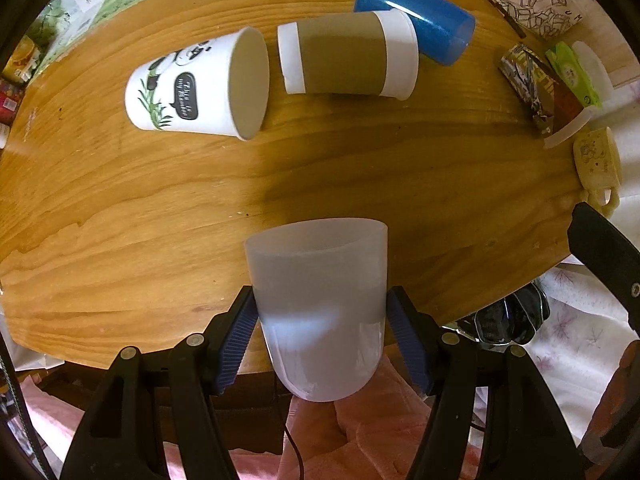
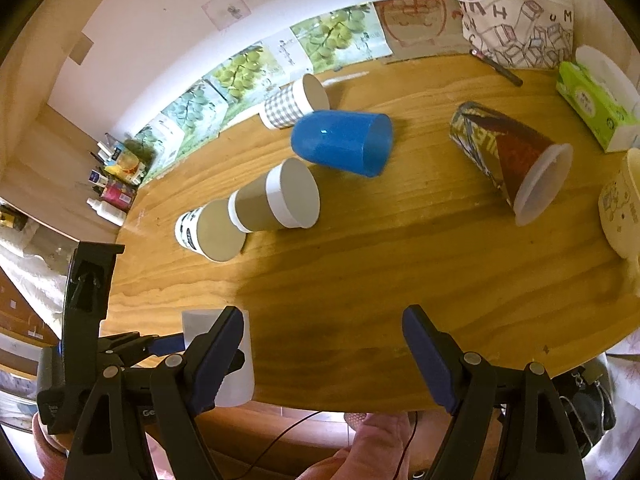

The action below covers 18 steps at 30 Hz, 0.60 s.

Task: Flip cup upright
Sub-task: 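Lift the white cup with the left gripper and rotate it upright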

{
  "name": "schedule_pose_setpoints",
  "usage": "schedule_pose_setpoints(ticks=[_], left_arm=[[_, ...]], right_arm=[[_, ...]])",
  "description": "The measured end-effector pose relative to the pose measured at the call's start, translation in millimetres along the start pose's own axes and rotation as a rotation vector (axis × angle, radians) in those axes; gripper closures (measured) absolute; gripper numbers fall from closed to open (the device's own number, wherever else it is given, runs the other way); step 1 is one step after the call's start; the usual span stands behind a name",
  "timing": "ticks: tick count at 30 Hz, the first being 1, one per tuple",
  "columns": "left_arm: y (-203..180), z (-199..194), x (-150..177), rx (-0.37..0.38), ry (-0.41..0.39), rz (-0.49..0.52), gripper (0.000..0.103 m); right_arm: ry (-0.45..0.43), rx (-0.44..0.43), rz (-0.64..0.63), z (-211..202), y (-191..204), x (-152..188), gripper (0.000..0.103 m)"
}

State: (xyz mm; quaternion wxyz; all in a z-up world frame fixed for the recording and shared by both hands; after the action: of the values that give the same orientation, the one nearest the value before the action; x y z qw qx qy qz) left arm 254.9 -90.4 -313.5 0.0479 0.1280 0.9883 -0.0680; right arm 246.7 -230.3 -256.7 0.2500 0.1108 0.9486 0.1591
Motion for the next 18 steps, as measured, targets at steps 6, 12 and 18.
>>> schedule_pose_setpoints(ticks=[6,12,18], left_arm=[[2,9,-2,0.013,0.024,-0.01,0.033],[7,13,-8,0.026,0.037,-0.027,0.033],[9,17,-10,0.037,0.033,-0.04,0.033]], right_arm=[[0.011,-0.003,0.003,5,0,0,0.021],[0.026,-0.002,0.001,11,1,-3,0.021],[0.045,-0.002,-0.001,18,5,-5,0.021]])
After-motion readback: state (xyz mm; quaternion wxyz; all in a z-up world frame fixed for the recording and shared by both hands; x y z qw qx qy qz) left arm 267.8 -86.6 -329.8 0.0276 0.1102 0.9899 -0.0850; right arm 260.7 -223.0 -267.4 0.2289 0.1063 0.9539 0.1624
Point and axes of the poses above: each gripper's, at about its wrist camera, not at the fingertips, and z roughly the way its jaws point, y to its left, x to its underside, the point moved 8 cm from there along z, roughly the way its jaws point, and after that the axes turned 6 degrees about -y, right-handed, at the moved point
